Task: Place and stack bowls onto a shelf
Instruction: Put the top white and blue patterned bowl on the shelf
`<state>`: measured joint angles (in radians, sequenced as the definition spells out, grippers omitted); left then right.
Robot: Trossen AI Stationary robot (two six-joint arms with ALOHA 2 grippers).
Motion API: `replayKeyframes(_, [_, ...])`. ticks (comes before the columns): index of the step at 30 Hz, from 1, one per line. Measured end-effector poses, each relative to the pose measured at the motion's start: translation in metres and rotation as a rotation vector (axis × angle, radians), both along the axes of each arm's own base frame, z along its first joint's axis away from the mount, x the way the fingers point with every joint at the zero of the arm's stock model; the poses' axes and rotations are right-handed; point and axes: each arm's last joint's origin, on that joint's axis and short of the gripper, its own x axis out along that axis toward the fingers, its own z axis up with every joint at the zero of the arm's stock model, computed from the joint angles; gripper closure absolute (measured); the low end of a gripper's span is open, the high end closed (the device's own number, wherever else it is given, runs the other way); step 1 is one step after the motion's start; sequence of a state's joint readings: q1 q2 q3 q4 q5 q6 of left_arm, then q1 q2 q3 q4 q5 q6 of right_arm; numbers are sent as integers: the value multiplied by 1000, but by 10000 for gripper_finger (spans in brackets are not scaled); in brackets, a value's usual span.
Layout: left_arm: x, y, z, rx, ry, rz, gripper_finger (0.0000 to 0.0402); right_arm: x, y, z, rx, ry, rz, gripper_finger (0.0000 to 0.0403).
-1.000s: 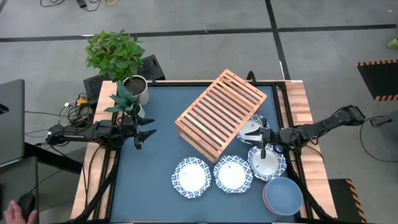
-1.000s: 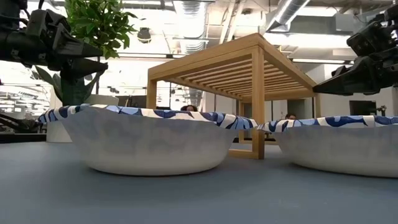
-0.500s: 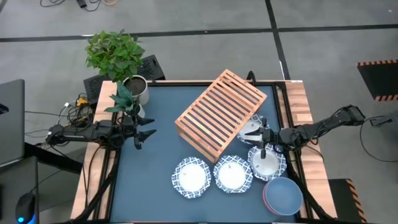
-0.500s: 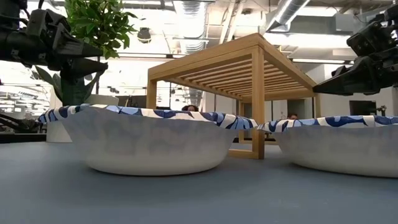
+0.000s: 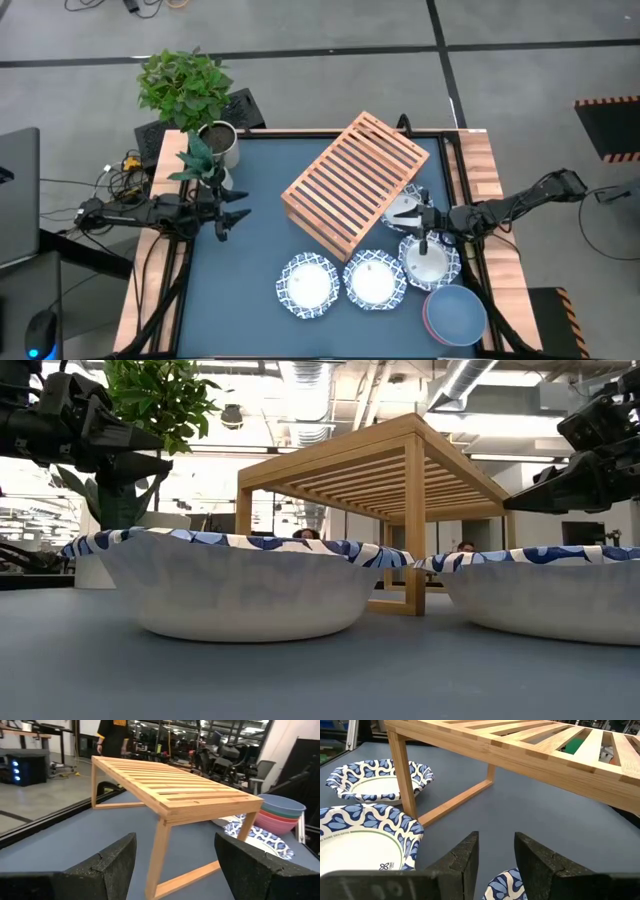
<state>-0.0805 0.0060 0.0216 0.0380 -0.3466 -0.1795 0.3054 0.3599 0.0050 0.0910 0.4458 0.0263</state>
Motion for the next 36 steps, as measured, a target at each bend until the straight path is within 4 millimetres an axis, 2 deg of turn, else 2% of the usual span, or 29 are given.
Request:
replayKeyframes(29, [0, 0, 0, 8, 4, 12, 148, 0, 0, 0, -53, 9, 12, 253])
replayKeyframes(36, [0, 1, 0, -127, -37, 29, 148, 1, 0, 3, 367, -75, -86, 253])
